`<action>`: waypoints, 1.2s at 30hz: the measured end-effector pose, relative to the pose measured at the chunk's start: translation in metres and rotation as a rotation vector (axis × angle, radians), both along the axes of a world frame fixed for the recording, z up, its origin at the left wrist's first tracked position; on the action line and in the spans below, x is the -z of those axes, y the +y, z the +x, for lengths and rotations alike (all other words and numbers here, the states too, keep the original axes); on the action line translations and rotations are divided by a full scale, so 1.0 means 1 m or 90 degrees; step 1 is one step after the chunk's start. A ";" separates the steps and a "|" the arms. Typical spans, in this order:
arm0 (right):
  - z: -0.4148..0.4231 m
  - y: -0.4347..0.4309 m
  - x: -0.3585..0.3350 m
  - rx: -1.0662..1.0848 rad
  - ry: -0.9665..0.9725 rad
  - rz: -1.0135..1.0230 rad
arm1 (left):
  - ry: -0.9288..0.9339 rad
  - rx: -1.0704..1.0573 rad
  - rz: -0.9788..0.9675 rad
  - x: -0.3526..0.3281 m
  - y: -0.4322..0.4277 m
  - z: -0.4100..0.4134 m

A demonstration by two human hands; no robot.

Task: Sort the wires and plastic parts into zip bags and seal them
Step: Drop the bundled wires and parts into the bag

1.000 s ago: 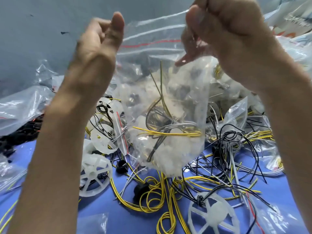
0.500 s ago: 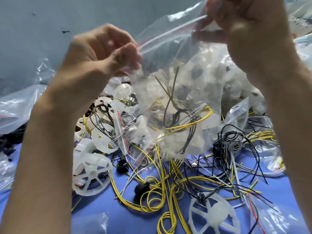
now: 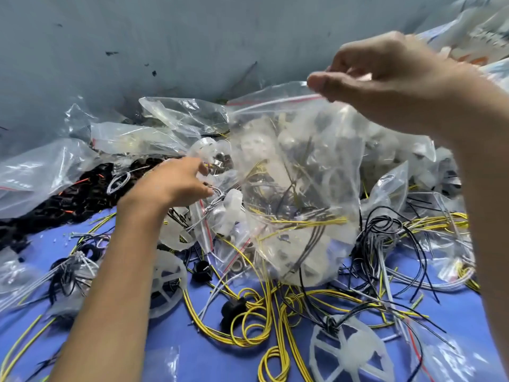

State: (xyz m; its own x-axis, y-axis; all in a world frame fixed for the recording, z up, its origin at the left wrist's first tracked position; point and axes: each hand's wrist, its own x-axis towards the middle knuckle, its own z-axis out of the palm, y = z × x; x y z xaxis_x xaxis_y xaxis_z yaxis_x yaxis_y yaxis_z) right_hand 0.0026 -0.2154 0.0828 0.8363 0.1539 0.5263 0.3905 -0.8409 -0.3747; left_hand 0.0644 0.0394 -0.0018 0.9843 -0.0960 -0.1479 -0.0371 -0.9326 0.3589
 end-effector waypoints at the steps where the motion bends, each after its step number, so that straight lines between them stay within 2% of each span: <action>1: -0.003 0.002 0.000 -0.004 0.021 -0.035 | -0.005 -0.016 0.058 0.004 -0.001 0.000; 5: -0.006 0.009 0.001 -0.045 0.101 -0.123 | -0.049 -0.055 0.155 0.007 -0.002 0.000; 11: -0.010 0.010 0.002 -0.086 0.190 -0.211 | -0.017 -0.044 0.135 0.011 0.000 0.001; 17: -0.011 0.011 -0.003 -0.063 0.125 -0.160 | -0.044 -0.045 0.112 0.012 0.003 0.003; 22: -0.013 0.012 -0.004 -0.059 0.137 -0.175 | -0.002 -0.025 0.175 0.016 -0.005 0.005; 28: -0.013 0.009 -0.003 -0.072 0.138 -0.197 | -0.008 -0.086 0.216 0.018 0.002 0.006; 36: -0.013 0.009 -0.003 -0.073 0.150 -0.186 | -0.170 -0.147 0.139 0.022 -0.003 0.001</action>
